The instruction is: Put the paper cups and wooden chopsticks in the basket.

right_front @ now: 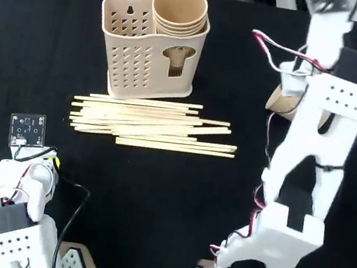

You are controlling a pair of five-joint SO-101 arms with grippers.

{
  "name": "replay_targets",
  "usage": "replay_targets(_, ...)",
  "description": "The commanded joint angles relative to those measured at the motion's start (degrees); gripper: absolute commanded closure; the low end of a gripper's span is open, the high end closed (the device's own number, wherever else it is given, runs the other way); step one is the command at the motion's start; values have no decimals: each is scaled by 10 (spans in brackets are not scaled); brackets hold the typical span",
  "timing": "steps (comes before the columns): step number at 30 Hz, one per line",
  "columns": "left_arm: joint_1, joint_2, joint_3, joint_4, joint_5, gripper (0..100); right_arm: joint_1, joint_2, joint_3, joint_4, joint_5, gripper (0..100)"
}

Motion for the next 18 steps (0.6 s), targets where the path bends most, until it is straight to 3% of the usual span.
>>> replay_targets(1, 7, -2, -4, 1, 2, 816, 7, 23, 22, -24, 4, 805)
replay_targets(6, 7, -2, -5, 1, 2, 816, 5, 101, 2, -74, -58, 782)
replay_targets(11, 7, -2, -5, 1, 2, 816, -20, 186, -4, -194, -180, 783)
replay_targets(18, 7, -2, -7, 2, 18, 816, -16, 203, -15, -256, -207, 783)
